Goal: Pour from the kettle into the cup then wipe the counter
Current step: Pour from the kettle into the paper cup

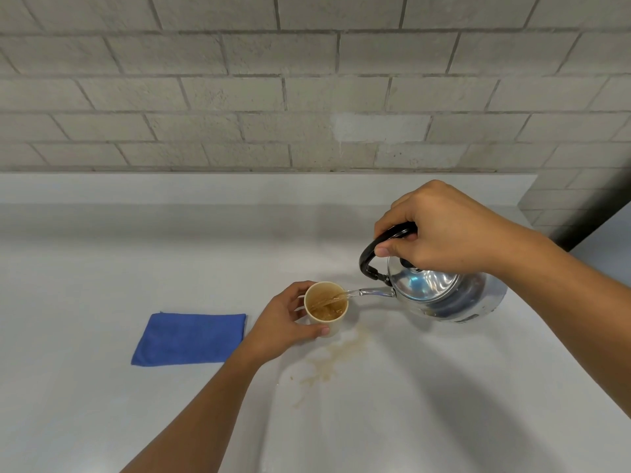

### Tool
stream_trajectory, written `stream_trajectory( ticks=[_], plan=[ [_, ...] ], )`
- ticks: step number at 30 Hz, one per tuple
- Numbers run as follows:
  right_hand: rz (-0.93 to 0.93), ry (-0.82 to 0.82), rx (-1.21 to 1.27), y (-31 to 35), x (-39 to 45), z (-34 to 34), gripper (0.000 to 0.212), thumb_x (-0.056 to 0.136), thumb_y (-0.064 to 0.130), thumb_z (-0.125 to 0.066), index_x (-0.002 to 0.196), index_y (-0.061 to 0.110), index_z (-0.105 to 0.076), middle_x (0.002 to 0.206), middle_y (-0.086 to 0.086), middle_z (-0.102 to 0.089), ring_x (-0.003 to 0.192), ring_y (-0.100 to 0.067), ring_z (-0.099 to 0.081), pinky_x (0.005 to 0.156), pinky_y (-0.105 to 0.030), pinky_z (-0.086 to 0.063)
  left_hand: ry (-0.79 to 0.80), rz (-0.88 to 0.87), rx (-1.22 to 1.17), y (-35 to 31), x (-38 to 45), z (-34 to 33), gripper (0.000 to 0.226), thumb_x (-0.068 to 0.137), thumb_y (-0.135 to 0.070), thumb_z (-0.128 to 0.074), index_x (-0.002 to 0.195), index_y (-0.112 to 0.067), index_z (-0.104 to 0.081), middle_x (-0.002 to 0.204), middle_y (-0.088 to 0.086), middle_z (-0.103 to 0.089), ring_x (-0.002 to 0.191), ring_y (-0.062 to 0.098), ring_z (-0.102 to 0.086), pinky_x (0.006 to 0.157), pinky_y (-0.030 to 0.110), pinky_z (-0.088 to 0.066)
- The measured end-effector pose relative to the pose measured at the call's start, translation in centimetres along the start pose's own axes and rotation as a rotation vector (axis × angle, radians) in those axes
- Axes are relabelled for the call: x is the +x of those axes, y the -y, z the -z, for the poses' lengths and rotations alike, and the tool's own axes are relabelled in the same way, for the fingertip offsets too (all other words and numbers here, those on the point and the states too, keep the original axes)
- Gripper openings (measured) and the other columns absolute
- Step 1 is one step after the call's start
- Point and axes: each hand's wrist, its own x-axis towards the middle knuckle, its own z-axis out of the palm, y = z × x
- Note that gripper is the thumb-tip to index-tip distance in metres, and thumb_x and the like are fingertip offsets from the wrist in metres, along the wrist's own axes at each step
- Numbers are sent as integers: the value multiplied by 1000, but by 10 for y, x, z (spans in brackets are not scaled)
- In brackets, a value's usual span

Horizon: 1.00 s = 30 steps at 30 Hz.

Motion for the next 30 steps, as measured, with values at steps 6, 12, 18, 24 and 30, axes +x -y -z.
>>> stream_trajectory(
  ticks=[6, 12, 18, 24, 30],
  plan=[
    [0, 17, -22, 2, 2, 1, 11, 84, 46, -73, 88, 38, -78, 65, 20, -65, 75, 3, -58, 58, -19, -38, 2, 0, 9, 0, 0, 0, 76, 68, -23, -99, 132, -36, -61, 132, -13, -70, 126, 13, -66, 107, 34, -55],
    [-10, 22, -40, 4, 4, 1, 12, 84, 47, -73, 88, 37, -78, 70, 16, -66, 69, 1, -57, 60, -23, -42, -2, 2, -1, 1, 1, 0, 78, 66, -22, -100, 132, -35, -61, 131, -12, -71, 124, 13, -67, 107, 34, -55],
    [-9, 22, -51, 4, 4, 1, 12, 84, 48, -73, 88, 38, -78, 69, 16, -64, 69, 2, -55, 60, -22, -39, -5, 2, -4, 3, 0, -1, 77, 67, -19, -100, 132, -34, -62, 130, -10, -72, 124, 14, -68, 107, 34, -55],
    [-55, -1, 16, 0, -1, 0, 10, 83, 46, -75, 86, 38, -78, 68, 13, -69, 69, -3, -61, 57, -25, -44, -1, -5, -3, 2, 0, -1, 77, 67, -20, -100, 133, -33, -61, 131, -10, -71, 124, 14, -67, 108, 33, -54],
    [-194, -90, 235, -20, -22, -9, 4, 81, 31, -83, 83, 33, -80, 74, 16, -75, 71, -4, -68, 65, -21, -50, 0, -15, -15, -2, -2, -1, 74, 67, -22, -99, 127, -42, -62, 131, -14, -71, 124, 12, -67, 104, 26, -55]
  ],
)
